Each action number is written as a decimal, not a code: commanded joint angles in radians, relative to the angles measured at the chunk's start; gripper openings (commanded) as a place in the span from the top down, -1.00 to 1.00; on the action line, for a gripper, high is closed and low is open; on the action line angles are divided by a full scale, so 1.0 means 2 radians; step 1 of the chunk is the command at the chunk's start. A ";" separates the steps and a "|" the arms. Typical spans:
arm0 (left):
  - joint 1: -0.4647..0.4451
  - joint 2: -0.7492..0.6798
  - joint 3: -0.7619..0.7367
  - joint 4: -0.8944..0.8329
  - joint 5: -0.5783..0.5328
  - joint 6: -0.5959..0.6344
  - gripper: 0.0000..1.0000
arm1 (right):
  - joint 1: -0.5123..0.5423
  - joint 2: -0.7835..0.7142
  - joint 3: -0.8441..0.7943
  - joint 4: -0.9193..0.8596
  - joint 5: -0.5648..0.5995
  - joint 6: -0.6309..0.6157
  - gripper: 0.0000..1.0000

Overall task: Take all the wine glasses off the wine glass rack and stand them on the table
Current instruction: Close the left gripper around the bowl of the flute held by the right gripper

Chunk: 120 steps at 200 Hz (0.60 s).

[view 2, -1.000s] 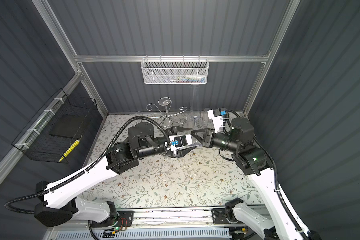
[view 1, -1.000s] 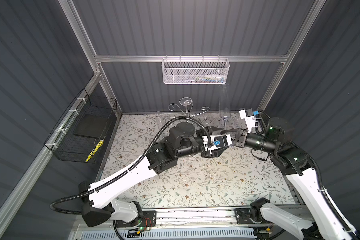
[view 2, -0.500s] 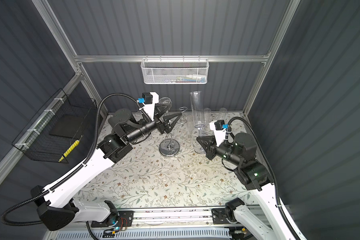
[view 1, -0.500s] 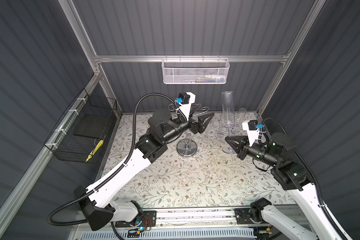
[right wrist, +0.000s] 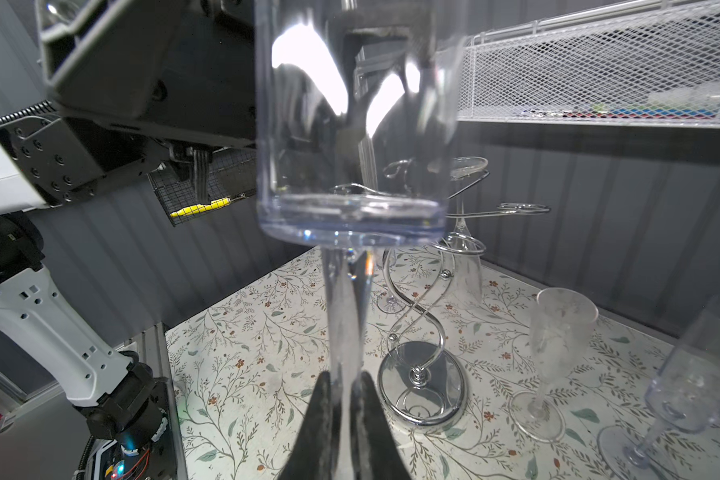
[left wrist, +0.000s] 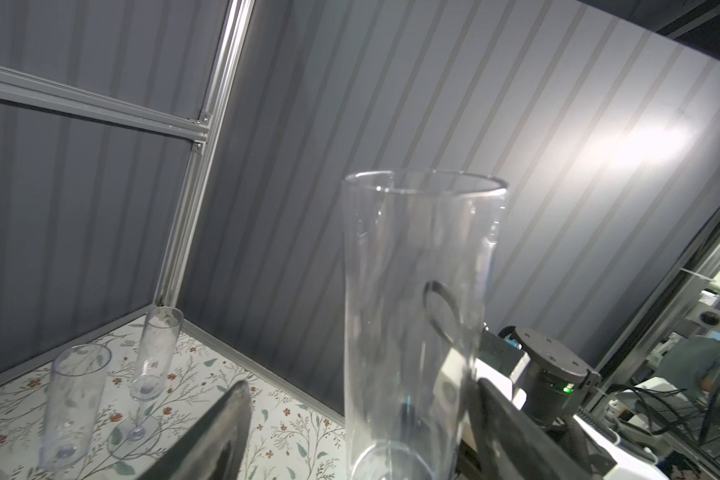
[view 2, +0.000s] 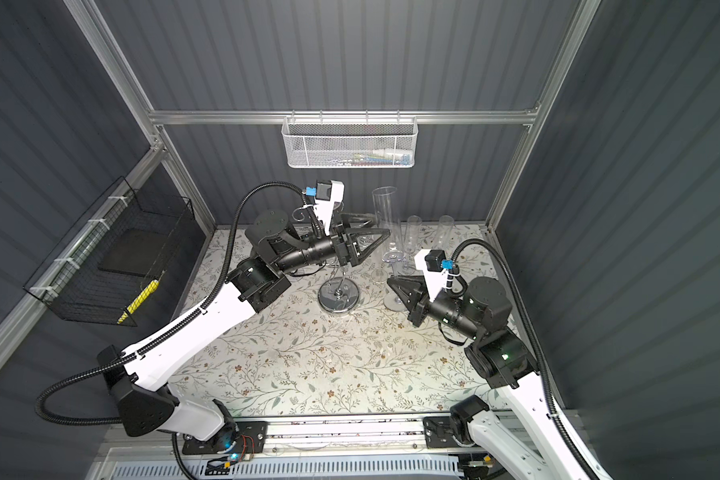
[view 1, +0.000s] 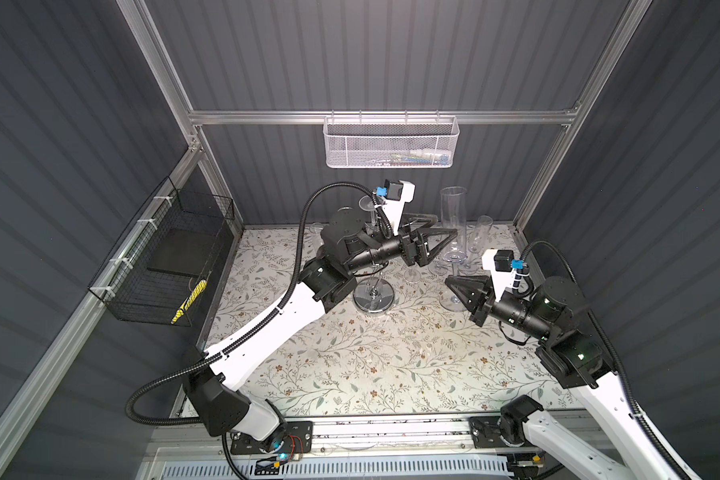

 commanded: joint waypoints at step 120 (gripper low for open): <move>-0.001 0.006 -0.017 0.080 0.026 -0.045 0.36 | 0.049 0.008 -0.019 0.036 0.022 -0.025 1.00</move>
